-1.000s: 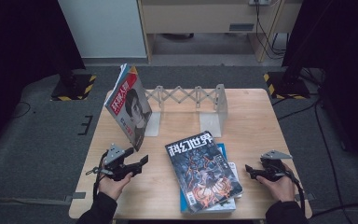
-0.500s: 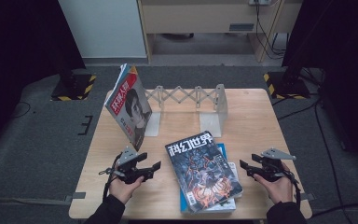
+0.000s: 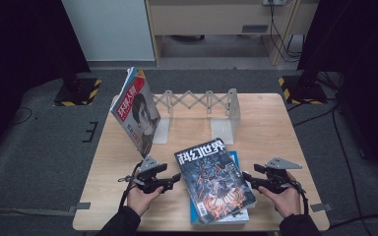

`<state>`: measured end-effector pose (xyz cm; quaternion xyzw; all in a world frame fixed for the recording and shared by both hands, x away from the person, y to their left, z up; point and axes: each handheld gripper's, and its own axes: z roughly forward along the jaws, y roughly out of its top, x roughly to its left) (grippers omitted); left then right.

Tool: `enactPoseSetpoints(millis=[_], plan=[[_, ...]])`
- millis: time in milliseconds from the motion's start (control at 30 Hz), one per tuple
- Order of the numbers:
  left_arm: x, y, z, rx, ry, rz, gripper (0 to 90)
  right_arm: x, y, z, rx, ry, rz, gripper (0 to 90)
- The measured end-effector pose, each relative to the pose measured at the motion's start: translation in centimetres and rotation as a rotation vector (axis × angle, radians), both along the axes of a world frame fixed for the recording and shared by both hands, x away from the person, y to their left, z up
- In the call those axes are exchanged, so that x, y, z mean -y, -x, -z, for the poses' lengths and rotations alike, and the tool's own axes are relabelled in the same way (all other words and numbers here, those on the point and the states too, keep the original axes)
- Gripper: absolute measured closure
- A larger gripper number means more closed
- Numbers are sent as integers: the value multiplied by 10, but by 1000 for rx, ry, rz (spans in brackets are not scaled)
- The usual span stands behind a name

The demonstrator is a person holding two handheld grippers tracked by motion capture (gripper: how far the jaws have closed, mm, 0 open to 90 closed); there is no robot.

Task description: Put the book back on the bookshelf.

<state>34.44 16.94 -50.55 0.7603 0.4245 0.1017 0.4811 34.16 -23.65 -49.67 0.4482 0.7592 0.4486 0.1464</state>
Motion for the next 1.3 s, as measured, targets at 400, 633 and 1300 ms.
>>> enactPoseSetpoints(millis=[400, 633, 1300], plan=[[23, -4, 7, -60, 44, 49, 256, -13, 2, 2, -16, -24, -49, 407], [27, -8, 13, -86, 80, 48, 192, -18, 2, 3, -30, -36, -67, 418], [38, -10, 14, -98, 134, 113, 277, -26, 2, 7, -46, -65, -105, 462]])
